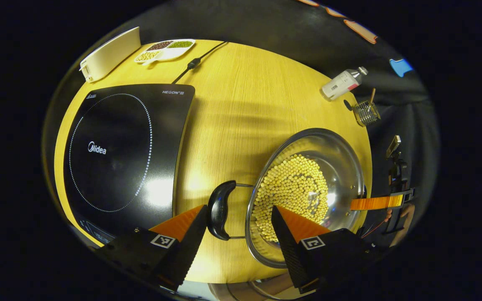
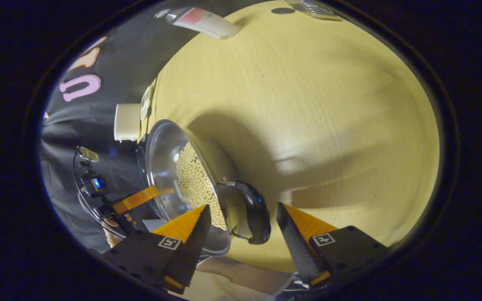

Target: First push the handle of the pot to place it horizontally, then grasp the pot with both hands and set it on the induction cooktop.

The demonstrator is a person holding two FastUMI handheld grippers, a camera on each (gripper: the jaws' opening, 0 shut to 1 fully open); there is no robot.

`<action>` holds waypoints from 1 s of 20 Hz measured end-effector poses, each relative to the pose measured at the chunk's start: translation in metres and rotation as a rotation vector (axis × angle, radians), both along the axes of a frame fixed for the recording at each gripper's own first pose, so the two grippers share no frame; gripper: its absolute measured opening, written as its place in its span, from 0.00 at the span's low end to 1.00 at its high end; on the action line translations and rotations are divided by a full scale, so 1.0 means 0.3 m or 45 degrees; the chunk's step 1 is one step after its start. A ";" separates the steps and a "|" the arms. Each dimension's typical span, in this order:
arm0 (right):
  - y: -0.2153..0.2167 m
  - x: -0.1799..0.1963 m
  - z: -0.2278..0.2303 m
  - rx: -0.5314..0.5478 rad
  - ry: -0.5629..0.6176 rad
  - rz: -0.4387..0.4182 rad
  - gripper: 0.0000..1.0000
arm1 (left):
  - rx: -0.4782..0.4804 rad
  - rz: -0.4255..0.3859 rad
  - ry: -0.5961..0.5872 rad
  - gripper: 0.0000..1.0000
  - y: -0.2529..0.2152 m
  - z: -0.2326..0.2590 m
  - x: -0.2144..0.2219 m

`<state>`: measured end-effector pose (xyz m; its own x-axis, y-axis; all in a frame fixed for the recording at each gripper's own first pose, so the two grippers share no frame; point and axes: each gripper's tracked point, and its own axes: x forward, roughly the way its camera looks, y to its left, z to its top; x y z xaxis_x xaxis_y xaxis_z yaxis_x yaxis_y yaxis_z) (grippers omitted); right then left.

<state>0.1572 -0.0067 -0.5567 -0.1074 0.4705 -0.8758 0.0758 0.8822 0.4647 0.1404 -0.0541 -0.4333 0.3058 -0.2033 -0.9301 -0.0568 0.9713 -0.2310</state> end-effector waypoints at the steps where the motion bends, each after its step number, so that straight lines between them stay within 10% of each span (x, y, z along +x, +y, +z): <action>1: 0.009 0.009 -0.014 -0.014 0.007 0.000 0.87 | -0.002 0.003 0.012 0.92 0.000 -0.010 0.005; 2: 0.015 -0.003 -0.022 -0.019 0.013 0.006 0.67 | -0.006 0.001 0.024 0.92 0.000 -0.017 0.007; 6: 0.024 0.009 -0.041 -0.028 0.034 -0.016 0.77 | 0.005 -0.018 0.052 0.88 0.005 -0.046 0.024; 8: 0.026 0.010 -0.050 -0.043 0.066 -0.035 0.49 | 0.017 -0.037 0.056 0.82 0.008 -0.058 0.040; 20: 0.012 0.010 -0.070 -0.138 0.069 -0.059 0.53 | 0.077 -0.050 0.174 0.65 0.020 -0.115 0.031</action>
<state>0.1600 -0.0030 -0.5777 -0.1361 0.3790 -0.9153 0.1403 0.9220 0.3609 0.1498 -0.0479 -0.4679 0.1687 -0.1549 -0.9734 -0.0452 0.9853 -0.1646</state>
